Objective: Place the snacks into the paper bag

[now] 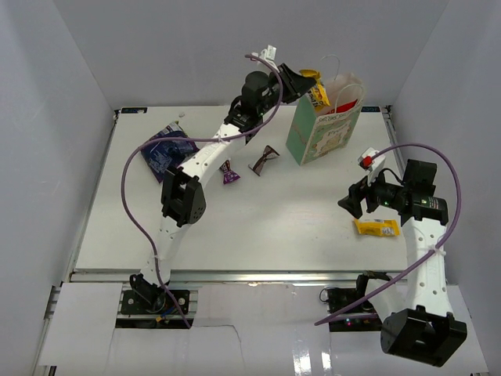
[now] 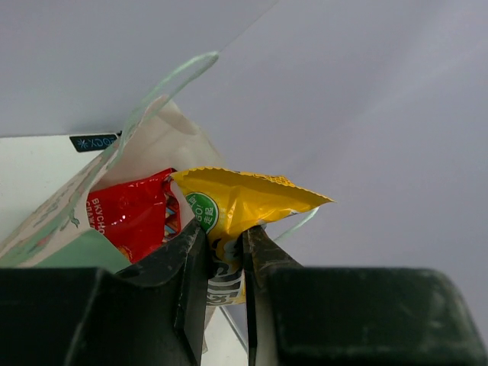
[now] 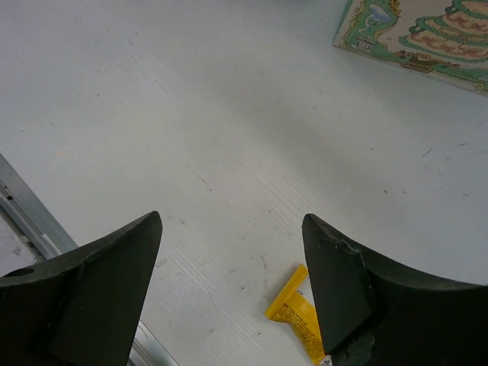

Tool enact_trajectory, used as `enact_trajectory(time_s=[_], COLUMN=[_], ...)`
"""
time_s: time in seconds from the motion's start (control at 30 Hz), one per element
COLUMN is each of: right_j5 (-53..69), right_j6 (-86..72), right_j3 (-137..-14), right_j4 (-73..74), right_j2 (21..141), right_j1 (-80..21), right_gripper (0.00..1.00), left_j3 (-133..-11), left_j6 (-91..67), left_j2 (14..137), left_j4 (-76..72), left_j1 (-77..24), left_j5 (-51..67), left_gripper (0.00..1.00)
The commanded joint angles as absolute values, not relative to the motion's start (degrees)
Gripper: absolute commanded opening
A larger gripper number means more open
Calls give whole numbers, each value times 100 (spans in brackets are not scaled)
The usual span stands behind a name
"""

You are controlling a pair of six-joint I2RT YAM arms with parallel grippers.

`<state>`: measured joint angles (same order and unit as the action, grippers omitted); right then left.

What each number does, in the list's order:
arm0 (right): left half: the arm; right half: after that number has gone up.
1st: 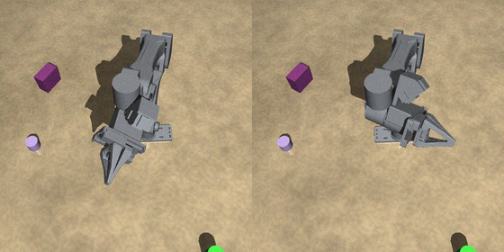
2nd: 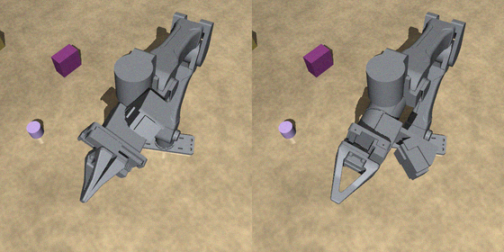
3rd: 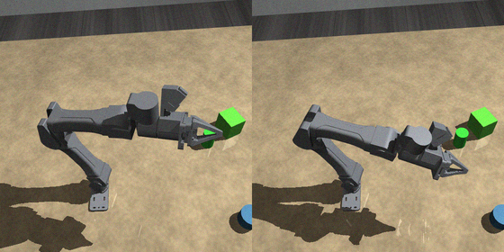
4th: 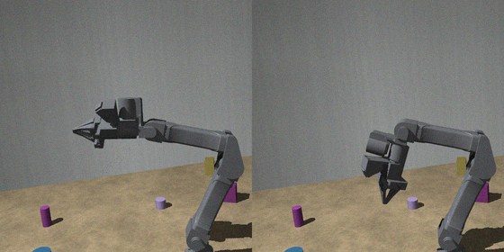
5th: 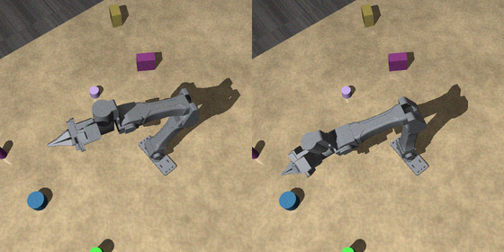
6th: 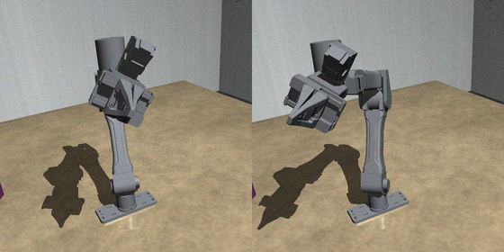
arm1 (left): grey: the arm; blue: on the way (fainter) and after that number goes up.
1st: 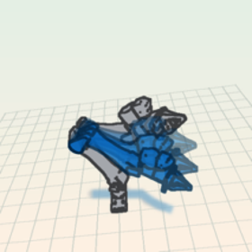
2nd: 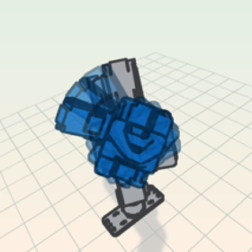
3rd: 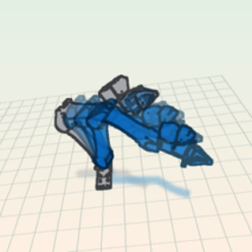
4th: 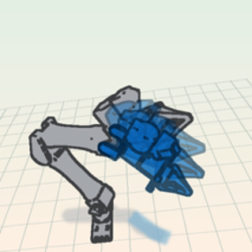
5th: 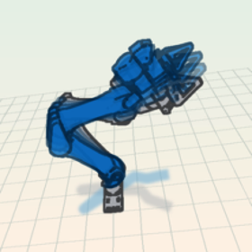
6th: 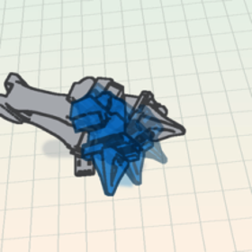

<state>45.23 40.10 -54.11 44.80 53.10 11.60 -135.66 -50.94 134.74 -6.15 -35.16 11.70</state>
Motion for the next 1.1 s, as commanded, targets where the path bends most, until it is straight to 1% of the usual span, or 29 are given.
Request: enact_trajectory(time_s=[0.0,0.23,0.33,0.37,0.43,0.47,0.5,0.57,0.6,0.67,0.7,0.77,0.8,0.87,0.9,0.93,0.97,1.0,1.03,1.07], right_j5=[4667,4632,4378,4351,4342,4324,4281,4132,4035,3806,3710,3490,3411,3331,3218,3147,2990,2919,2805,2673], right_j6=[3832,3727,3612,3578,3734,3831,4102,4402,4664,5008,5166,5755,6044,6800,7186,7329,7539,7776,8448,8751], right_j3=[-5265,-5080,-5115,-5141,-5378,-5483,-5737,-5949,-6020,-6161,-6179,-6196,-6188,-6074,-5908,-5906,-5741,-5652,-5573,-5363], right_j4=[4386,4359,4324,4342,4787,4973,5175,5666,5747,6001,6046,6256,6354,6486,6547,6513,6548,6617,6714,6767], right_j2=[5186,5142,5142,5159,5378,5483,5754,6010,6203,6371,6476,6556,6600,6601,6557,6539,6522,6513,6513,6504], right_j1=[1222,1266,1266,1274,1266,1266,1266,1266,1266,1266,1266,1266,1266,1266,1257,1266,1266,1257,1257,1257], right_gripper=[80,80,82,84,95,90,90,90,90,90,90,92,95,97,98,98,100,98,96,96], left_j3=[-13913,-13492,-13140,-13044,-13008,-13077,-13130,-13236,-13315,-13377,-13403,-13395,-13308,-13132,-12896,-12780,-12631,-12430,-11766,-11333], left_j6=[-5142,-5124,-5124,-5107,-5089,-5054,-5010,-4922,-4809,-4650,-4414,-4124,-3791,-3482,-3211,-3086,-2954,-2805,-2456,-2278], left_j2=[13350,13377,13342,13324,13280,13280,13280,13263,13245,13131,13079,12842,12728,12324,12009,12006,11649,11419,11156,10553], left_j4=[-1010,-1064,-1063,-1055,-1063,-1063,-1063,-1063,-1063,-1063,-1063,-1063,-1063,-1037,-976,-880,-644,-563,-510,-492], left_j1=[-3638,-3788,-3788,-3788,-3788,-3788,-3788,-3779,-3788,-3788,-3788,-3779,-3779,-3762,-3727,-3692,-3665,-3613,-3586,-3569], left_j5=[791,510,475,449,466,492,518,580,615,659,737,799,896,966,1089,1159,1238,1318,1510,1599], left_gripper=[24,26,39,51,64,71,73,76,79,81,85,89,89,89,89,89,89,89,89,90])
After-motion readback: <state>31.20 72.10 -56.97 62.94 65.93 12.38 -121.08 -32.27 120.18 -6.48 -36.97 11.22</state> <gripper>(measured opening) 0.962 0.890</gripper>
